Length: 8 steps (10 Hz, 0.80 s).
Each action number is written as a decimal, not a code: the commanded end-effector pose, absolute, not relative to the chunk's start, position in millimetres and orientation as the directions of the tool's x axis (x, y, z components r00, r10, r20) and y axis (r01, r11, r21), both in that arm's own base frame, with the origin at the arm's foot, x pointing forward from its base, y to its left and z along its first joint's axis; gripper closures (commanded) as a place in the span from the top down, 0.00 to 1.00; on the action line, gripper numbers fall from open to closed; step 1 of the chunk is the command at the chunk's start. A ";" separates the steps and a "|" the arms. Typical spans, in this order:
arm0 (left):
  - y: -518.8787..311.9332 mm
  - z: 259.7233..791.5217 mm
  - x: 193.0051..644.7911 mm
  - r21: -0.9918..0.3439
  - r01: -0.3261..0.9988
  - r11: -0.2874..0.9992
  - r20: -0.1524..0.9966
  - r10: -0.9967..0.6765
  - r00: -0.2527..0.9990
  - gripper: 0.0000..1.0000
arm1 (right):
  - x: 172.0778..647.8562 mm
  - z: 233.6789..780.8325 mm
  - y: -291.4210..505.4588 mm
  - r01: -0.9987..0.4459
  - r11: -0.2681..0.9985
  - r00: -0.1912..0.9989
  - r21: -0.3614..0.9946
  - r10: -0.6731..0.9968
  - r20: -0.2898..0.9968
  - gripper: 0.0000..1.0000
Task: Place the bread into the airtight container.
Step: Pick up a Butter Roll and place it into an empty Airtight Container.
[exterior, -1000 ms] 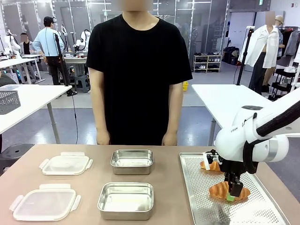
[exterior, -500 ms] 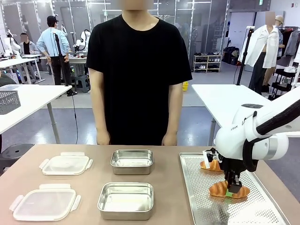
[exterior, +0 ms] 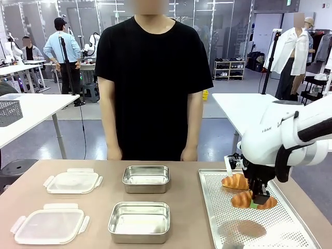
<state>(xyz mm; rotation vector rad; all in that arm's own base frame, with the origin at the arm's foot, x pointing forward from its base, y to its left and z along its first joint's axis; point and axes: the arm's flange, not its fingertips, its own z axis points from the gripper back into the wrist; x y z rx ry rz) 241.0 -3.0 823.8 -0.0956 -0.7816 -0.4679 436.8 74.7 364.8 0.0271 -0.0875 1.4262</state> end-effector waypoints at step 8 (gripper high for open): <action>-2.3 827.5 240.6 0.086 0.442 0.893 0.691 -0.373 0.619 1.00 | 393.1 433.0 307.5 -0.989 0.107 0.108 -0.097 0.994 0.001 0.40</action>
